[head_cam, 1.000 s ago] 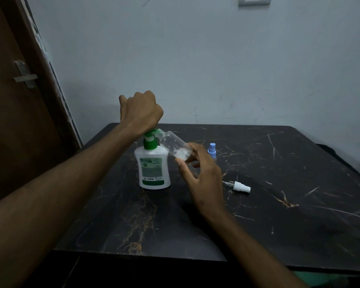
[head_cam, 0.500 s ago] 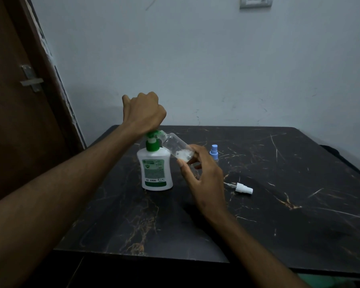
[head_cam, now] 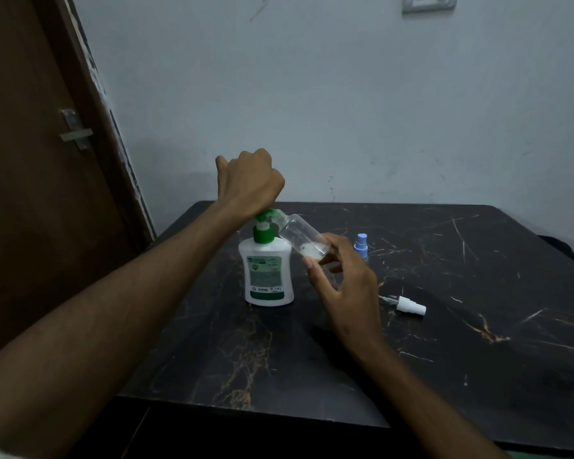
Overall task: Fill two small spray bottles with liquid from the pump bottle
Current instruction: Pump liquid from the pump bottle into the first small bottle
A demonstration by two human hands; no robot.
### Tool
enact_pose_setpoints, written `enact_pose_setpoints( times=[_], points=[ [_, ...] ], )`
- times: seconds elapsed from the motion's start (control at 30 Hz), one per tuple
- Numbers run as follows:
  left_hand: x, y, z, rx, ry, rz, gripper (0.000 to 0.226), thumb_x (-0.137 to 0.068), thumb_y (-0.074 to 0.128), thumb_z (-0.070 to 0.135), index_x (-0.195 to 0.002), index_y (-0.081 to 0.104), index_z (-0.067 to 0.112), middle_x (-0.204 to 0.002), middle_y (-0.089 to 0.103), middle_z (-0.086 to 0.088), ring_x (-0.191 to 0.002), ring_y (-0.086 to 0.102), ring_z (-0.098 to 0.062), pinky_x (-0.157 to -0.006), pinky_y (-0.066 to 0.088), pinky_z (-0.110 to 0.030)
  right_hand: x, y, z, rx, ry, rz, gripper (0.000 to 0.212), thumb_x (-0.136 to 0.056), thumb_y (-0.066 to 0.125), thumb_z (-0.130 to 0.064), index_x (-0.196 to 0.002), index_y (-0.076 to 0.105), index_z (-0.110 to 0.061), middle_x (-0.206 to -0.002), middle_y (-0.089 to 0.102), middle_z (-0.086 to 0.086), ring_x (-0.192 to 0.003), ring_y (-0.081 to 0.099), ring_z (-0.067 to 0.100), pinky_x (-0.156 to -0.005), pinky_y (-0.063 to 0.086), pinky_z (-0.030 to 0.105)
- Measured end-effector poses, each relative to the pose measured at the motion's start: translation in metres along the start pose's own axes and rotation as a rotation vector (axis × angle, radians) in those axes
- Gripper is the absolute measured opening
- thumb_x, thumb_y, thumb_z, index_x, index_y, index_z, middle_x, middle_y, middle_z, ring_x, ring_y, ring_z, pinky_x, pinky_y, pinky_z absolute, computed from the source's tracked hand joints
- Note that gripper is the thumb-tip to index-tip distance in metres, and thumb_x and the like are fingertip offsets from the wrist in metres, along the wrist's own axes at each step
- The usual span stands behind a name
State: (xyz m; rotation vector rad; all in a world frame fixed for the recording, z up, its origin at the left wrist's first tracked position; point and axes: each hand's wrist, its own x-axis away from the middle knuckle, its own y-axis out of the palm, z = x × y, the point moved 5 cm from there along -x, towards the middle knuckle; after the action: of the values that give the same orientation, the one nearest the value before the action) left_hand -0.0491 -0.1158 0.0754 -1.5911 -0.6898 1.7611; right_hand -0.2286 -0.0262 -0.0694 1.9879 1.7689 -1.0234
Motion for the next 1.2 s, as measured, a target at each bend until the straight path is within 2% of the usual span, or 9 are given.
enact_pose_setpoints(
  times=[0.1, 0.23, 0.37, 0.53, 0.63, 0.77, 0.93, 1.2],
  points=[
    [0.003, 0.004, 0.001, 0.009, -0.003, -0.001, 0.018, -0.082, 0.041, 0.019, -0.067, 0.05, 0.014, -0.071, 0.061, -0.004, -0.065, 0.054, -0.025, -0.085, 0.031, -0.046, 0.0, 0.0, 0.002, 0.017, -0.001, 0.006, 0.031, -0.099, 0.066, -0.042, -0.127, 0.06, -0.03, -0.112, 0.067, -0.015, -0.098, 0.065, 0.002, -0.081, 0.055, 0.024],
    [0.003, -0.002, 0.001, -0.006, 0.001, 0.002, 0.018, -0.083, 0.043, 0.017, -0.065, 0.043, 0.015, -0.066, 0.054, -0.003, -0.061, 0.048, -0.025, -0.085, 0.03, -0.045, 0.001, 0.001, -0.001, 0.027, -0.01, -0.001, 0.028, -0.099, 0.065, -0.044, -0.124, 0.058, -0.034, -0.112, 0.064, -0.019, -0.099, 0.062, -0.003, -0.079, 0.049, 0.013],
    [0.002, -0.002, 0.001, 0.014, -0.011, 0.016, 0.018, -0.082, 0.043, 0.015, -0.065, 0.043, 0.015, -0.065, 0.053, -0.004, -0.059, 0.046, -0.023, -0.084, 0.029, -0.045, 0.0, 0.0, -0.003, 0.005, -0.027, 0.014, 0.027, -0.099, 0.067, -0.039, -0.122, 0.061, -0.028, -0.108, 0.066, -0.018, -0.097, 0.064, -0.002, -0.078, 0.047, 0.007],
    [0.002, -0.001, 0.002, -0.014, -0.001, 0.028, 0.017, -0.083, 0.044, 0.016, -0.067, 0.045, 0.015, -0.067, 0.056, -0.004, -0.062, 0.05, -0.025, -0.086, 0.029, -0.046, 0.0, 0.0, -0.004, 0.006, -0.036, 0.015, 0.025, -0.098, 0.068, -0.038, -0.12, 0.06, -0.029, -0.109, 0.066, -0.017, -0.098, 0.063, -0.003, -0.079, 0.046, 0.006],
    [-0.001, -0.001, 0.0, -0.025, -0.011, 0.023, 0.011, -0.078, 0.043, 0.017, -0.073, 0.053, 0.013, -0.072, 0.058, -0.004, -0.064, 0.052, -0.025, -0.084, 0.026, -0.045, 0.0, 0.0, -0.007, -0.001, -0.041, 0.009, 0.025, -0.098, 0.069, -0.037, -0.118, 0.056, -0.034, -0.109, 0.063, -0.021, -0.099, 0.062, -0.006, -0.08, 0.046, 0.004],
    [0.001, 0.006, 0.002, -0.002, -0.02, -0.031, 0.025, -0.067, 0.046, 0.017, -0.083, 0.065, 0.013, -0.079, 0.067, -0.003, -0.075, 0.062, -0.027, -0.085, 0.027, -0.044, 0.0, -0.001, -0.007, -0.006, -0.051, 0.021, 0.025, -0.098, 0.07, -0.035, -0.117, 0.055, -0.035, -0.108, 0.06, -0.027, -0.099, 0.062, -0.005, -0.079, 0.046, 0.004],
    [-0.001, -0.001, 0.006, -0.012, 0.019, -0.003, 0.014, -0.074, 0.057, 0.008, -0.083, 0.066, 0.014, -0.079, 0.068, -0.003, -0.075, 0.063, -0.026, -0.089, 0.031, -0.045, 0.001, -0.001, -0.007, -0.007, -0.057, 0.016, 0.025, -0.098, 0.068, -0.037, -0.118, 0.054, -0.035, -0.109, 0.061, -0.022, -0.1, 0.062, -0.006, -0.08, 0.045, 0.003],
    [0.003, 0.0, 0.007, 0.0, 0.037, 0.033, 0.01, -0.087, 0.058, 0.007, -0.081, 0.064, 0.014, -0.078, 0.066, -0.004, -0.075, 0.062, -0.025, -0.093, 0.035, -0.045, 0.001, -0.001, -0.007, 0.0, -0.058, 0.018, 0.024, -0.098, 0.068, -0.037, -0.119, 0.055, -0.035, -0.109, 0.061, -0.022, -0.1, 0.062, -0.005, -0.08, 0.046, 0.005]
  ],
)
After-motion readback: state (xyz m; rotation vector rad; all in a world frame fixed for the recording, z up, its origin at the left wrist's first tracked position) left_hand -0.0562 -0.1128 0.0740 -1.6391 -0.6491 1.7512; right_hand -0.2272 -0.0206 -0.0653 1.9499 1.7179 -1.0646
